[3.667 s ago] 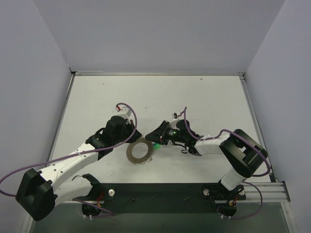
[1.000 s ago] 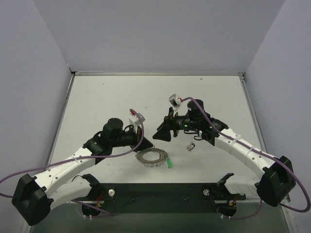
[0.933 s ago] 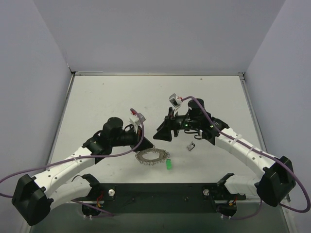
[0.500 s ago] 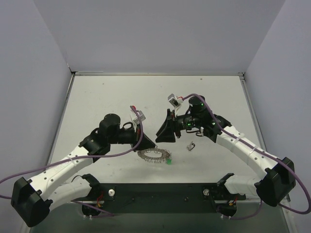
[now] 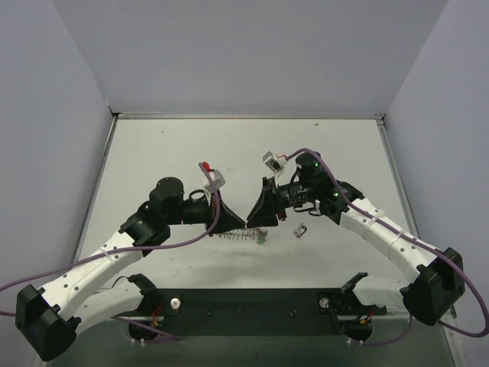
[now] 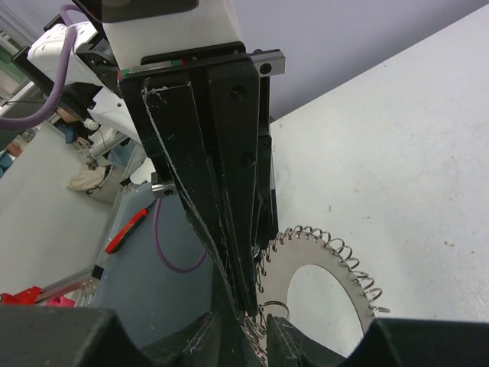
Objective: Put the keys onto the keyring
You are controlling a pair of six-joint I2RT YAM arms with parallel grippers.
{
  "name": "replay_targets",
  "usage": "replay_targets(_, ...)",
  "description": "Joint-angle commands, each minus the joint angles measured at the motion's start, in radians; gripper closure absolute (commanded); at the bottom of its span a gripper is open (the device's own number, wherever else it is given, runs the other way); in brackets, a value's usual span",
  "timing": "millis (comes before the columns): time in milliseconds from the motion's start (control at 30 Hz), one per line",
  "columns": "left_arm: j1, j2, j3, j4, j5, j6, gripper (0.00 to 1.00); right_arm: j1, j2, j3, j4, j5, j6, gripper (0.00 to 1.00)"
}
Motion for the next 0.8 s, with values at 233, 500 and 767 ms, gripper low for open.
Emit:
replay_targets(233, 0.001, -0.016, 0.057, 0.145, 0.021, -0.044, 1.0, 0.032, 0.016, 0.041, 0.014, -0.027, -0.026, 0.77)
replay_targets(500, 0.001, -0.021, 0.059, 0.174, 0.003, -0.053, 1.0, 0.038, 0.019, 0.044, -0.02, -0.02, -0.026, 0.92)
replay_targets(767, 0.013, -0.04, 0.048, 0.185, -0.04, -0.061, 1.0, 0.036, 0.013, 0.039, -0.026, 0.016, -0.026, 1.0)
